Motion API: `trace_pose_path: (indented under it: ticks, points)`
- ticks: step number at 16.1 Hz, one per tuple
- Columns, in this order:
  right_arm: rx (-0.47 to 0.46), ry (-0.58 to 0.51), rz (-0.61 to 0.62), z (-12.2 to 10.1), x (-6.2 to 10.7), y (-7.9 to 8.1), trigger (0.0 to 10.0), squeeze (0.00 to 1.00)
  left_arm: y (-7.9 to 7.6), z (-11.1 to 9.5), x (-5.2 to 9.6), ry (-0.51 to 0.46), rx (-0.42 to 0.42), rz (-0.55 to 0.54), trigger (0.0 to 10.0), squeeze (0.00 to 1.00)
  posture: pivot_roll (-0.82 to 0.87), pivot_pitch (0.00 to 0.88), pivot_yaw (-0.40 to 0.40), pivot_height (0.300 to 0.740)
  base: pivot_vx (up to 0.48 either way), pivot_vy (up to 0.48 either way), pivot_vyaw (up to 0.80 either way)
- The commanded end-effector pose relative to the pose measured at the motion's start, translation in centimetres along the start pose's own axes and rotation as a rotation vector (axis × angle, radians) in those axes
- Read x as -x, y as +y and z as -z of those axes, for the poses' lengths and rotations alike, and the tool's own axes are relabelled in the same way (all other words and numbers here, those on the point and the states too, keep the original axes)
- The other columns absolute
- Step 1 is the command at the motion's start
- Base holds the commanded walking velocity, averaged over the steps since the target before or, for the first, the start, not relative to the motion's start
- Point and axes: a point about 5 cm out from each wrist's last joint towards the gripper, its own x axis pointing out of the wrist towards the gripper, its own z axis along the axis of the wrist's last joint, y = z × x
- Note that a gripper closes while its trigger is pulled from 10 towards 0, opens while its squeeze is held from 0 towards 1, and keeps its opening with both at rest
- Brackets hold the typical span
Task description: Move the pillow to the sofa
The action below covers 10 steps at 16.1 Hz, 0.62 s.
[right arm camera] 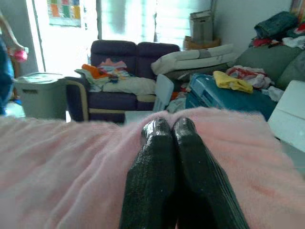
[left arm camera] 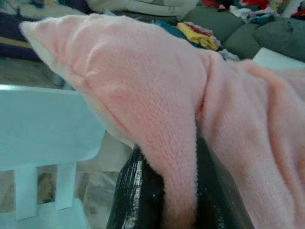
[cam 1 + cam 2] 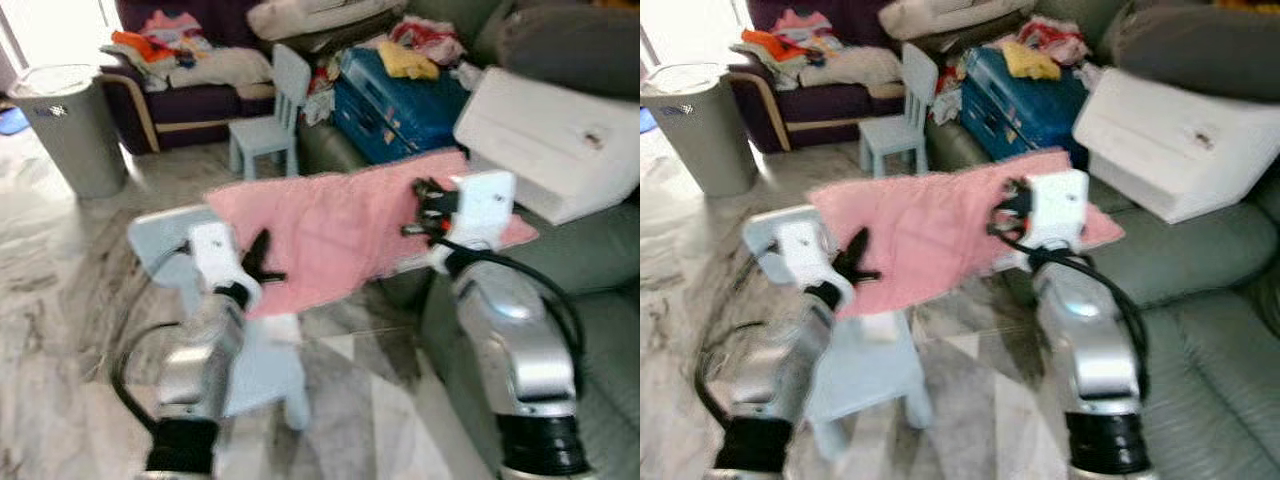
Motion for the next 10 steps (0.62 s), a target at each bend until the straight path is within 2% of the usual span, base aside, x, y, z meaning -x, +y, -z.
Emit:
trace_pose_path:
  ticks: [1, 2, 5, 10]
  points:
    - [0.014, -0.033, 0.007, -0.90, -0.01, -0.35, 10.0, 0.00, -0.86, -0.29, -0.14, -0.015, 0.003, 0.026, 10.0, 0.00, -0.11, 0.013, -0.007, 0.740, 0.000, -0.304, 0.00]
    - [0.015, -0.033, 0.007, -0.92, -0.01, -0.36, 10.0, 0.00, -0.88, -0.30, -0.16, -0.016, 0.004, 0.026, 10.0, 0.00, -0.11, 0.013, -0.007, 0.740, 0.000, -0.304, 0.00]
    - [0.015, -0.031, 0.009, -0.89, -0.01, -0.38, 10.0, 0.00, -0.73, -0.21, -0.22, -0.008, 0.008, 0.012, 10.0, 0.00, -0.11, 0.013, -0.007, 0.740, 0.000, 0.000, 0.00]
    - [0.013, -0.029, 0.008, -0.85, -0.05, -0.30, 10.0, 0.00, -0.62, -0.57, -0.48, -0.013, 0.086, -0.009, 10.0, 0.00, -0.11, 0.013, -0.004, 0.740, 0.000, 0.000, 0.00]
